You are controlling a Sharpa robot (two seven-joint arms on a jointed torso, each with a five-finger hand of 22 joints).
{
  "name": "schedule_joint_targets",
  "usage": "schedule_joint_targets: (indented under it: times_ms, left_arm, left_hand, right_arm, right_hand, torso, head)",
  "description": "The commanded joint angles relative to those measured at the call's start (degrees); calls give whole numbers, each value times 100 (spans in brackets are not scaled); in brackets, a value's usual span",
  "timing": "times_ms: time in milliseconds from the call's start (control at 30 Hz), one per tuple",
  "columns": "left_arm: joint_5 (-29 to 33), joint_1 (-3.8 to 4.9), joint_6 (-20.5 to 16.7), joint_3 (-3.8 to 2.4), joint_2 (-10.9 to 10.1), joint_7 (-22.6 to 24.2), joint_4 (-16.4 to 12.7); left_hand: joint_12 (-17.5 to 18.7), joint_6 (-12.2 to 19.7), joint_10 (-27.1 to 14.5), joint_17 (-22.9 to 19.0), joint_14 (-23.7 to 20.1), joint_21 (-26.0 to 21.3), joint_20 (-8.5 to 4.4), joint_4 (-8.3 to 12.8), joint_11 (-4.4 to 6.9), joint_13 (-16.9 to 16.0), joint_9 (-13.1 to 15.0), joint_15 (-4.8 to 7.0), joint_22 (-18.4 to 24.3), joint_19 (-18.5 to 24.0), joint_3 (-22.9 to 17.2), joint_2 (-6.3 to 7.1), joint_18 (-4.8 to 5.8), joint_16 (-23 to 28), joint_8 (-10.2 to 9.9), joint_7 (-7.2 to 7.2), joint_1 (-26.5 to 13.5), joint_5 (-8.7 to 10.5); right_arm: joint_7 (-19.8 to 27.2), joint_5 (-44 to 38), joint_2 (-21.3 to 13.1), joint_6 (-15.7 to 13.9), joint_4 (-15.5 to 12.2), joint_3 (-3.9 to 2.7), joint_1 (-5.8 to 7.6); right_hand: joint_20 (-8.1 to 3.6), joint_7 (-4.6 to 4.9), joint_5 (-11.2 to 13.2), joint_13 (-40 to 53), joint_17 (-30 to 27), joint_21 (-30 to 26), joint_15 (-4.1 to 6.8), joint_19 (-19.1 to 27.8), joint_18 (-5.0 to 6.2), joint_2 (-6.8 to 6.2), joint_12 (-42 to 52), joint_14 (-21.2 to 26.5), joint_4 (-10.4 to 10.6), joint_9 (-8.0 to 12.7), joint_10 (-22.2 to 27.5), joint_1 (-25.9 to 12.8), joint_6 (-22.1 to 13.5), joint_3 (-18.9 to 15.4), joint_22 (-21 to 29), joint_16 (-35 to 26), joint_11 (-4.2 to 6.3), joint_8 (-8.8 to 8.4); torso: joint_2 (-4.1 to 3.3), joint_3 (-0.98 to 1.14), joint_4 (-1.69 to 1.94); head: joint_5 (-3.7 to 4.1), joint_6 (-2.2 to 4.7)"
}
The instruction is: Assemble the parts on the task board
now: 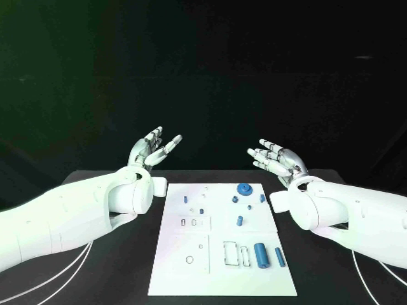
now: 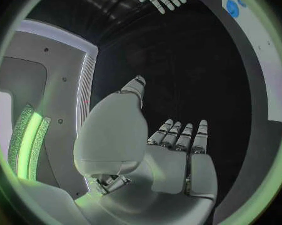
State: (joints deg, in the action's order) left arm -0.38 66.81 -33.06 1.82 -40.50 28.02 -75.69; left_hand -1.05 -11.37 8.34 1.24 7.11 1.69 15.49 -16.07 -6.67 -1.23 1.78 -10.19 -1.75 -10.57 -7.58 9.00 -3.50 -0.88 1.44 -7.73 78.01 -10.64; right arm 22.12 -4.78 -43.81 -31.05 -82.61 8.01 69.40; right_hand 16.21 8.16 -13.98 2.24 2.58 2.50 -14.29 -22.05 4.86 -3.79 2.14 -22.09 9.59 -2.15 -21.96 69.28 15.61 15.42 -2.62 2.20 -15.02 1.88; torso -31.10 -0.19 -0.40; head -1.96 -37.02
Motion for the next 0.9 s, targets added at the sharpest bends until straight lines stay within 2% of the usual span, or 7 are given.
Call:
schedule_joint_targets:
  times_ms: [33, 233, 300, 400, 500, 633, 900]
  left_arm:
    - [-135, 36, 628, 7, 41, -14, 73]
    - [-136, 37, 631, 7, 42, -14, 76]
    - [-137, 42, 809, 7, -173, 6, -93]
    - [-152, 45, 855, 7, -281, 21, -217]
    - [-209, 50, 898, 6, -387, 19, -341]
    - [-347, 56, 915, 2, -581, 5, -575]
    - [-435, 58, 869, -72, -827, -12, -986]
  left_hand:
    - [-25, -83, 77, 11, 29, 23, 93, -96, -35, -11, 13, -79, -13, -32, -8, 47, -96, -33, 31, -162, 307, -61]
    - [-75, -281, 417, 69, 323, 68, 124, -85, -223, -50, 49, -165, -33, -100, -108, -125, -134, -102, 81, -327, 331, -37]
    - [-126, -518, 803, 152, 779, 183, 135, -78, -339, -83, 92, -272, -93, -422, -187, -213, -139, -220, 142, -434, 329, -22]
    - [-249, -1152, 1828, 433, 2295, 793, 119, -55, -512, -153, 210, -409, -393, -2055, -319, -325, -244, -676, 321, -577, 340, 1]
    - [-498, -1860, 3185, 696, 3549, 1160, 107, -35, -670, -255, 348, -166, -522, -2797, -407, -356, -507, -1124, 544, -664, 386, 16]
    - [-706, -3263, 4462, 1176, 4648, 1751, -48, 3, -462, -295, 636, 154, -709, -3786, -580, -268, -710, -1730, 1064, -643, 528, 36]
    - [-689, -3698, 5273, 1954, 5408, 2538, -427, -3, -223, -307, 761, 495, -1080, -4457, -945, -51, -691, -2846, 1302, -481, 701, 33]
  right_arm:
    - [-459, -538, 23, 1084, 107, 93, 114]
    - [-583, -653, 35, 1347, 197, 189, 227]
    - [-196, -2248, -40, 838, 336, 187, 299]
    - [-247, -2651, -54, 719, 374, 184, 348]
    - [-371, -3184, -75, 671, 400, 180, 400]
    - [-654, -4193, -104, 706, 424, 173, 489]
    - [-1143, -5611, -169, 881, 401, 161, 612]
  right_hand:
    - [39, 893, -74, 39, 67, 125, -8, -383, 139, 46, 60, -526, -70, -64, -537, 464, 407, 165, -50, 110, -37, 108]
    - [34, 847, -41, 100, 200, 351, 134, -1198, 286, -9, 149, -1664, -322, -204, -1635, 776, 1287, 322, -130, 310, 62, 323]
    - [33, 814, -14, 120, 239, 444, 188, -1588, 342, -44, 176, -2053, -398, -256, -2102, 854, 1623, 372, -158, 373, 109, 405]
    - [24, 733, 24, 147, 325, 666, 332, -2247, 492, -140, 250, -2754, -565, -378, -2930, 1002, 2415, 496, -219, 561, 226, 610]
    - [-66, 624, 34, 151, 406, 891, 503, -2734, 574, -252, 309, -3287, -692, -504, -3401, 1083, 3258, 659, -277, 782, 367, 840]
    - [-290, 489, 56, 140, 533, 1128, 717, -3244, 571, -466, 323, -3870, -774, -542, -3916, 1077, 3641, 933, -340, 991, 533, 945]
    - [-596, 370, 107, 143, 831, 1667, 987, -3835, 555, -617, 204, -4667, -879, -553, -4352, 1075, 3908, 1059, -604, 1286, 692, 956]
  torso:
    - [0, 0, -2]
    - [0, 0, -2]
    - [-84, -15, 23]
    - [-143, -6, 42]
    - [-186, 2, 57]
    - [-282, 17, 85]
    - [-444, 16, 139]
  head:
    - [-1, -1]
    - [-1, -1]
    - [83, -45]
    - [108, -32]
    - [136, -52]
    - [185, -37]
    - [290, -16]
